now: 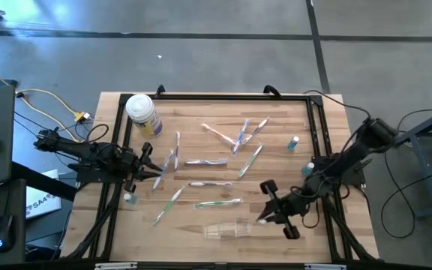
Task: Pick & Place toothbrushing station
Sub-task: Put the right orange toothbrush into the transparent bin
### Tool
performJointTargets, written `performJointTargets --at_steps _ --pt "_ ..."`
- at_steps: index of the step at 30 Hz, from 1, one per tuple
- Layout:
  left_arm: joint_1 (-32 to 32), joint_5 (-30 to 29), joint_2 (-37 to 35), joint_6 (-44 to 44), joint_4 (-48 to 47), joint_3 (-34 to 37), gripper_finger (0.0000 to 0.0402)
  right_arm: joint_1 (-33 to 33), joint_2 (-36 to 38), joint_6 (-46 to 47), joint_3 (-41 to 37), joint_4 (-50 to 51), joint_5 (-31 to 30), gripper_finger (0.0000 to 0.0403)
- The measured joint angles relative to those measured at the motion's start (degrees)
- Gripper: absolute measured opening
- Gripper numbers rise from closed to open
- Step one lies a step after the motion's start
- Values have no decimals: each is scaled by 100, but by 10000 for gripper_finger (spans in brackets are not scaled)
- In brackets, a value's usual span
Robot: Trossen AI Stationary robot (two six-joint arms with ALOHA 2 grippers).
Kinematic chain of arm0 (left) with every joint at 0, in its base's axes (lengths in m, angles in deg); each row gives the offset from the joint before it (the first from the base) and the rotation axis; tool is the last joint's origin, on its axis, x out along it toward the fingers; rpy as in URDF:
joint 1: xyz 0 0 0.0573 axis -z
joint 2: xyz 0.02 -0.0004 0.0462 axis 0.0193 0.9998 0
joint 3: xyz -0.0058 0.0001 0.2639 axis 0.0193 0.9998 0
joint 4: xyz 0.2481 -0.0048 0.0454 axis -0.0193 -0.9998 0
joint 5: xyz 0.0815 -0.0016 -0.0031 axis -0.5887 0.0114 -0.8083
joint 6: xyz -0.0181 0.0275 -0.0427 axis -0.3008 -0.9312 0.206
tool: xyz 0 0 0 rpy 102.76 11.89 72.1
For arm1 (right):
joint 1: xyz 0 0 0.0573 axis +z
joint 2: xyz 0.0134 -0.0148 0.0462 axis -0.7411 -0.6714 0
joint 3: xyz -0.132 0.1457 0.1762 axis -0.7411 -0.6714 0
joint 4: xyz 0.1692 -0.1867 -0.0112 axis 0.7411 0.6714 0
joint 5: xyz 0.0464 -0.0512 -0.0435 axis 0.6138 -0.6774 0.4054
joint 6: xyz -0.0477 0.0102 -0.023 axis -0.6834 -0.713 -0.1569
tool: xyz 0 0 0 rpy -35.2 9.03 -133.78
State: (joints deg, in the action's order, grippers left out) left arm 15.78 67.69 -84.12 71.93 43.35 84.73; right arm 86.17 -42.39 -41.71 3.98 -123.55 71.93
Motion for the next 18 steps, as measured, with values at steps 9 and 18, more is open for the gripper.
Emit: performJointTargets --at_steps 9,18 --pt "2 -438 67 389 85 0 77 -24 -1376 406 1 -1377 -87 4" --pt "2 -650 556 296 831 0 77 -88 -1927 695 233 -1467 -23 4"
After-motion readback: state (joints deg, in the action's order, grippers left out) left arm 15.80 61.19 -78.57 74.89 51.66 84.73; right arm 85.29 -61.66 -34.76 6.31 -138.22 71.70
